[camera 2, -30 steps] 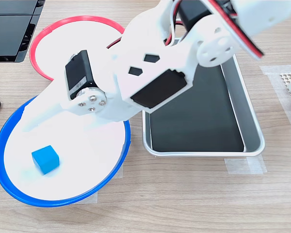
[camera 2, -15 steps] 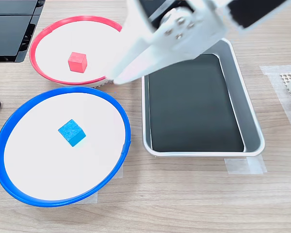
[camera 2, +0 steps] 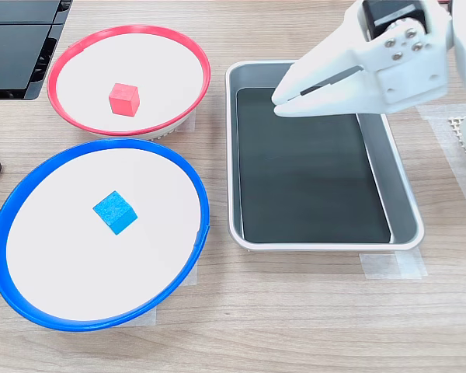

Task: Move two blocks tray to matching dishes

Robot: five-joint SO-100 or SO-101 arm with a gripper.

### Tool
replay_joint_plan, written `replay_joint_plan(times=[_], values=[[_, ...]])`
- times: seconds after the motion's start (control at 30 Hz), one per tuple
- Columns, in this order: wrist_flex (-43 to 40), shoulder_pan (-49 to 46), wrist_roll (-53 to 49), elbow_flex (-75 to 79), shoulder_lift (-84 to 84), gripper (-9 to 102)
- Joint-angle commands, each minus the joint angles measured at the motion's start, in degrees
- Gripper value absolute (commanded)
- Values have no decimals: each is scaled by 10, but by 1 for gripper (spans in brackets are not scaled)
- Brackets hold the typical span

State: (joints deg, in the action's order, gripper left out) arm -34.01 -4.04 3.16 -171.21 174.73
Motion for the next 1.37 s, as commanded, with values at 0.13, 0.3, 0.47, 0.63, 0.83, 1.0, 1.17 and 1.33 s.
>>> replay_joint_plan(times=[0.13,0.3,0.47,0.63,0.83,1.0,1.17,1.33], values=[[-116,-18,14,-19,68,0],[-233,-4,7,-19,159,0],[-233,-4,6,-19,159,0],[-233,-4,6,-19,159,0],[-233,-4,6,-19,159,0],[-233,-4,6,-19,159,0],[-233,-4,6,-19,159,0],[-233,-4,6,-19,159,0]])
